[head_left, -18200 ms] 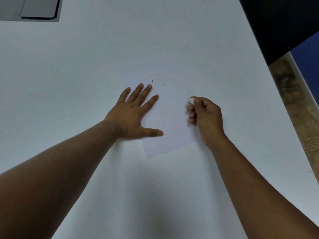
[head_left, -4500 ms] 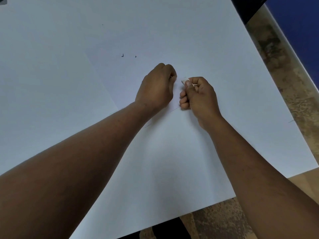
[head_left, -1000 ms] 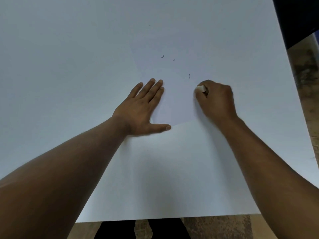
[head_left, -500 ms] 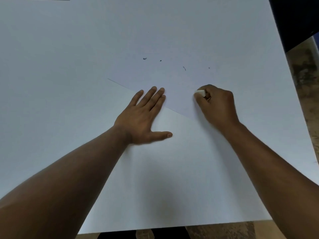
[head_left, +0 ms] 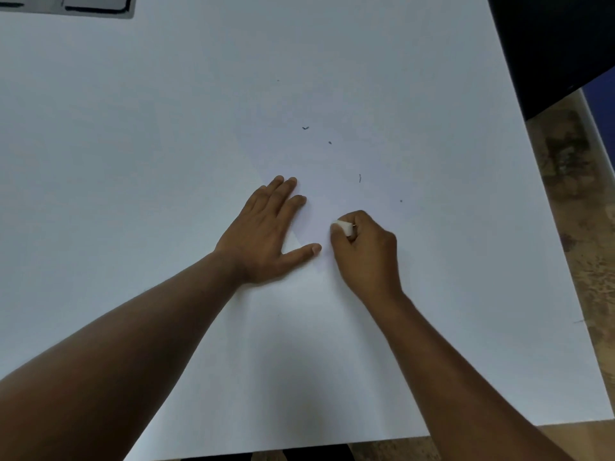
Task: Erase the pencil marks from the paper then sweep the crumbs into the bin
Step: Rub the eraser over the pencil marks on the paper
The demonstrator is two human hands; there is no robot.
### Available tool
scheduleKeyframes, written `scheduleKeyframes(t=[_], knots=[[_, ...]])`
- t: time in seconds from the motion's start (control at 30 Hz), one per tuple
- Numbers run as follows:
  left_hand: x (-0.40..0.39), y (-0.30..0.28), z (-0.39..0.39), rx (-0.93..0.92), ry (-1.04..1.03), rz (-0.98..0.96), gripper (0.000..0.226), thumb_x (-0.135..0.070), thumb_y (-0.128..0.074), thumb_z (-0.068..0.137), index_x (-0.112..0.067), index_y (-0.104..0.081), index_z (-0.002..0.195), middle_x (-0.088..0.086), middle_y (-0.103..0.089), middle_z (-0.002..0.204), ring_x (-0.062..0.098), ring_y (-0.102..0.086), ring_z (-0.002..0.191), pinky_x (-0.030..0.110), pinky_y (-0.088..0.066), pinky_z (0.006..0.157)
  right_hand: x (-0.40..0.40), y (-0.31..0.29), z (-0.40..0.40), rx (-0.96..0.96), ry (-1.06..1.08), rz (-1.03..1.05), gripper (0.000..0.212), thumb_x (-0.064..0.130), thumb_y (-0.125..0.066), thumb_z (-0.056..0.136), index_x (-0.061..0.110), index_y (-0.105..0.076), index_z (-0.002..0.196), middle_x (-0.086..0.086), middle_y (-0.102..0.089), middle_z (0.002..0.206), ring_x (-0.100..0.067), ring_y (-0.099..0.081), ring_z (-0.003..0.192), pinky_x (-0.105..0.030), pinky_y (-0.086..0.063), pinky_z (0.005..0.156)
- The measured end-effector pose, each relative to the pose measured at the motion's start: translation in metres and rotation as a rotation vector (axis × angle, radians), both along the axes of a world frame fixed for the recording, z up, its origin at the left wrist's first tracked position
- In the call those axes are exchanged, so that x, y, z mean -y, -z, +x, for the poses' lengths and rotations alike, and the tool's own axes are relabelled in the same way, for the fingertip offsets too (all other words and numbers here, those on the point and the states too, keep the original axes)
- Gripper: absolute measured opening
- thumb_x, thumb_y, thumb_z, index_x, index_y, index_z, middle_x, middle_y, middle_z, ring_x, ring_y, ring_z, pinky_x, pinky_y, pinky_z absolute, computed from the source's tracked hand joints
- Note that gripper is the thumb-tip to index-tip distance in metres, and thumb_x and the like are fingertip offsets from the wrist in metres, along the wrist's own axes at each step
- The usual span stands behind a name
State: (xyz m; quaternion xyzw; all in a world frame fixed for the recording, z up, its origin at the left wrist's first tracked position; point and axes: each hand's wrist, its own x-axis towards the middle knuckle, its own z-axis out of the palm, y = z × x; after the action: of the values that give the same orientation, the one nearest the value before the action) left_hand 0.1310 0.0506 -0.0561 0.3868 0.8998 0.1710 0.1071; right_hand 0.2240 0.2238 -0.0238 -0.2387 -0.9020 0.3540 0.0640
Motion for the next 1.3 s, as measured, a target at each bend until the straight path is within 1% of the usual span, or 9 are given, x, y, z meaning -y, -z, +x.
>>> scheduleKeyframes(t=[0.13,0.23,0.43,0.7,0.8,0.93,1.1,1.17,1.3], knots=[[-0.004,-0.002,-0.003,-0.026,0.061,-0.075,0.1,-0.083,-0.024,0.089,-0.019,-0.009,0.165,0.007,0.003,0.173,0.023,0.007,0.159,0.042,0.002,0.128,0.019,0.0,0.003,-0.014,0.018,-0.177,0.01,0.026,-0.061,0.092,0.018,-0.066,0.093,0.009,-0.068,0.078,-0.007,-0.064,0.073,-0.023,-0.053,0.068],[-0.003,0.0,-0.003,-0.065,0.103,-0.144,0.101,-0.086,-0.014,0.087,-0.022,0.001,0.165,0.004,0.013,0.172,0.02,0.017,0.157,0.046,0.004,0.128,0.022,0.005,0.003,-0.064,-0.075,-0.066,0.01,0.025,-0.062,0.092,0.018,-0.069,0.094,0.006,-0.065,0.084,-0.007,-0.06,0.075,-0.02,-0.051,0.069],[-0.004,0.002,-0.001,-0.102,0.096,-0.148,0.101,-0.085,-0.016,0.088,-0.02,-0.004,0.165,0.004,0.01,0.172,0.02,0.014,0.158,0.05,0.0,0.128,0.009,0.014,-0.003,-0.122,-0.275,0.259,0.007,0.014,-0.063,0.087,0.008,-0.068,0.087,-0.006,-0.059,0.081,-0.022,-0.057,0.067,-0.033,-0.05,0.059],[-0.004,0.002,-0.001,-0.098,0.094,-0.169,0.102,-0.086,-0.025,0.09,-0.02,-0.003,0.165,0.002,0.012,0.172,0.019,0.018,0.157,0.05,0.0,0.128,-0.072,0.008,-0.026,-0.022,-0.02,0.338,0.018,0.018,-0.052,0.086,0.008,-0.064,0.077,-0.008,-0.059,0.076,-0.028,-0.057,0.068,-0.032,-0.04,0.061],[-0.004,0.003,-0.002,-0.109,0.089,-0.158,0.102,-0.086,-0.024,0.09,-0.02,-0.006,0.165,0.002,0.01,0.172,0.019,0.016,0.158,0.05,-0.002,0.128,-0.039,0.006,-0.023,-0.098,-0.154,0.291,0.025,0.026,-0.048,0.087,0.01,-0.067,0.082,-0.007,-0.062,0.078,-0.026,-0.059,0.071,-0.032,-0.04,0.066],[-0.003,0.005,-0.001,-0.122,0.099,-0.13,0.098,-0.081,-0.029,0.09,-0.019,-0.011,0.165,0.005,0.003,0.173,0.022,0.009,0.159,0.052,-0.006,0.128,0.01,0.01,-0.011,-0.068,-0.384,0.268,0.008,0.017,-0.062,0.086,0.009,-0.062,0.084,-0.005,-0.057,0.075,-0.023,-0.055,0.064,-0.035,-0.047,0.057],[-0.004,0.003,-0.002,-0.114,0.093,-0.154,0.101,-0.086,-0.025,0.09,-0.019,-0.009,0.165,0.004,0.007,0.173,0.021,0.013,0.158,0.051,-0.002,0.128,-0.071,0.01,-0.031,-0.057,-0.143,0.37,0.018,0.023,-0.051,0.086,0.007,-0.058,0.078,-0.013,-0.061,0.073,-0.033,-0.059,0.067,-0.036,-0.037,0.062],[-0.004,0.002,-0.002,-0.112,0.094,-0.167,0.102,-0.086,-0.024,0.09,-0.02,-0.007,0.165,0.003,0.009,0.172,0.021,0.014,0.158,0.051,-0.002,0.128,-0.103,0.001,-0.033,0.029,-0.018,0.308,0.015,0.02,-0.054,0.085,0.009,-0.056,0.075,-0.008,-0.062,0.074,-0.031,-0.059,0.069,-0.037,-0.043,0.063],[-0.004,0.002,-0.002,-0.107,0.099,-0.171,0.102,-0.086,-0.023,0.09,-0.02,-0.006,0.165,0.004,0.01,0.172,0.021,0.015,0.158,0.052,-0.004,0.128,-0.082,-0.004,-0.032,-0.024,-0.07,0.212,0.012,0.02,-0.058,0.083,0.012,-0.058,0.074,-0.004,-0.063,0.073,-0.026,-0.059,0.069,-0.04,-0.049,0.065]])
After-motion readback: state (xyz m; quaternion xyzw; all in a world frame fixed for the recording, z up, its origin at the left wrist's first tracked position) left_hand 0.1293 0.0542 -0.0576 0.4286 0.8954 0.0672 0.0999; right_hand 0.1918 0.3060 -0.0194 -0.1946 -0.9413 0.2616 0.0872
